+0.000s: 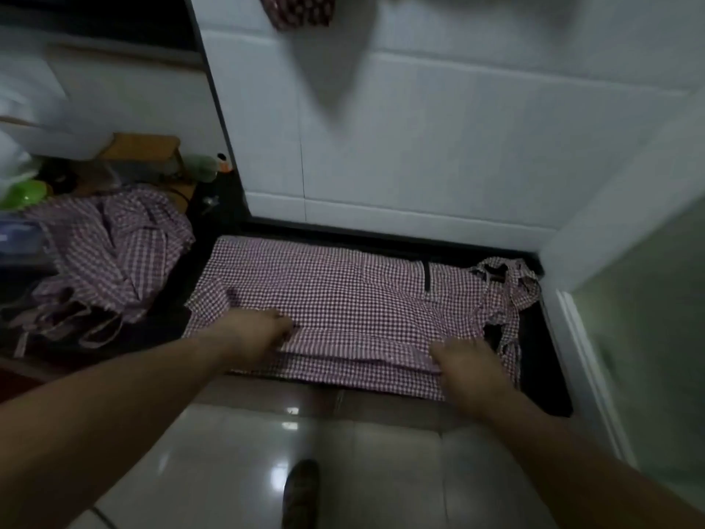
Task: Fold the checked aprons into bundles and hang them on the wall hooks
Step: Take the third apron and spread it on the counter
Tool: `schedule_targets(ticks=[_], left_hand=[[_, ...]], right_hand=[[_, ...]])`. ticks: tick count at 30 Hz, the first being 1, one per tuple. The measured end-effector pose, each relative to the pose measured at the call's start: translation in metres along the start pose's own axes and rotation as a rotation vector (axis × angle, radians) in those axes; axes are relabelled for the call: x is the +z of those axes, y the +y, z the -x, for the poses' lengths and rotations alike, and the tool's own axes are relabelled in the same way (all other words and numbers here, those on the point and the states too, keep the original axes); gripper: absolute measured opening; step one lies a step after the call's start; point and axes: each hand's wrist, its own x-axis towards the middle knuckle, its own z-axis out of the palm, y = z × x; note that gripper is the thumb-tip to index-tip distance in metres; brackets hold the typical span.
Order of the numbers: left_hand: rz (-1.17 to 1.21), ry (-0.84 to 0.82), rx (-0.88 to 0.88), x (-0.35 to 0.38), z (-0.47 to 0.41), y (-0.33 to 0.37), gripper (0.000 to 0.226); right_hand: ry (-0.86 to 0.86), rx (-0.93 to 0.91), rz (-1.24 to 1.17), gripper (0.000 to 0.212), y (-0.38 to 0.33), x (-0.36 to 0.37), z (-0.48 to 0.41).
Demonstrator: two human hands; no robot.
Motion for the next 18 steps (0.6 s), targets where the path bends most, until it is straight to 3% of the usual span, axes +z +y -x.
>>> schedule_targets(ticks=[2,6,11,18], left_hand=[[0.009,-0.119,-0.067,0.037,0.002,0.018,0.065],[-0.017,0.035,-0.165,0.078,0.000,0.035,0.077],[-0.023,0.150,-0.159,0.095,0.003,0.030,0.054],[0.026,0.226,-0.046,0.088,0.011,0.021,0.023]], right_hand=[[-0.126,-0.004,0.030,0.041,-0.010,0.037,0.018],[-0.145,-0.006,-0.018,0.064,-0.025,0.070,0.025],[-0.048,0.117,0.021,0.048,-0.010,0.086,0.018],[0.024,0.040,-0.067,0.032,0.009,0.079,0.018]])
